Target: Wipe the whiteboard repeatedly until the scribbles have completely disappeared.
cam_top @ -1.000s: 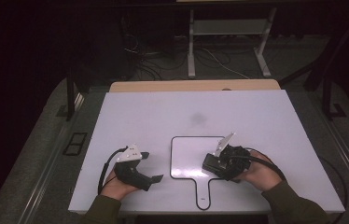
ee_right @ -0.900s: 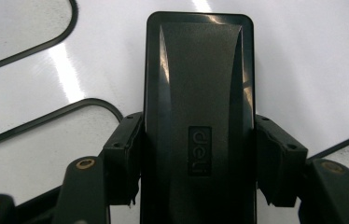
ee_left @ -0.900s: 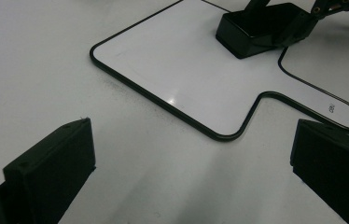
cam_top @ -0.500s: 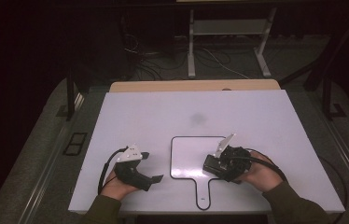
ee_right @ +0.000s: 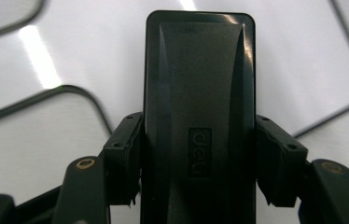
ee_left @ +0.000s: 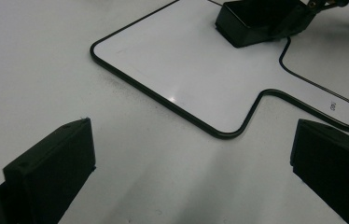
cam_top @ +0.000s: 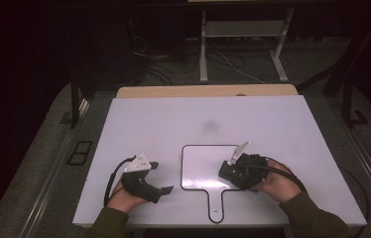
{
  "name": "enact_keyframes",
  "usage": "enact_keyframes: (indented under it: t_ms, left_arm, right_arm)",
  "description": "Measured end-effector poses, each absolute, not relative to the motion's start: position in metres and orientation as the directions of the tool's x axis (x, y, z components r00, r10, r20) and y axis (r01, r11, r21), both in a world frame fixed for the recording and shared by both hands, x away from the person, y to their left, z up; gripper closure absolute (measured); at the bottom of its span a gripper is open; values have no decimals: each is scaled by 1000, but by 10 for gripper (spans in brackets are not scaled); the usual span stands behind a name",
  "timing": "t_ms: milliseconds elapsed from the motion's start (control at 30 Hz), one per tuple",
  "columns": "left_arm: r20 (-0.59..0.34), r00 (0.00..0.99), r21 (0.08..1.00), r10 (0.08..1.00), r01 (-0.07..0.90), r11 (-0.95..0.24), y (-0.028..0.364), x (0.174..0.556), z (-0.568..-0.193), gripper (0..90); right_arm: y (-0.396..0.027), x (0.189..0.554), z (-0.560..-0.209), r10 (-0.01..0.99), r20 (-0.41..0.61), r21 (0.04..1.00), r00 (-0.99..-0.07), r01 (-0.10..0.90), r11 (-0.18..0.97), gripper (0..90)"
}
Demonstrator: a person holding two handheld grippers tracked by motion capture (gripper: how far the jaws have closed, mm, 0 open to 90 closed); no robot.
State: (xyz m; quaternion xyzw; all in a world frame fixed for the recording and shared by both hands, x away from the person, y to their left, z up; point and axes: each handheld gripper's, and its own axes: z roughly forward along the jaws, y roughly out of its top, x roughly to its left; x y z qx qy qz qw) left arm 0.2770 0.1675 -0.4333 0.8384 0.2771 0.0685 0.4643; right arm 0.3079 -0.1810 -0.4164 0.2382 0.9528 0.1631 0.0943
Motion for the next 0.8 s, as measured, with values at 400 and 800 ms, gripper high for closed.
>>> enact_keyframes:
  t_ms: [400, 800]
  left_arm:
    - [-145, 837, 815, 528, 403, -416, 167, 277, -434, 0]
    - [-145, 840, 814, 523, 402, -419, 167, 277, -434, 0]
  right_arm:
    - [-186, 335, -418, 550, -103, 379, -829, 478, 792, 389]
    - [-202, 355, -410, 608, 17, 459, -794, 547, 700, 389]
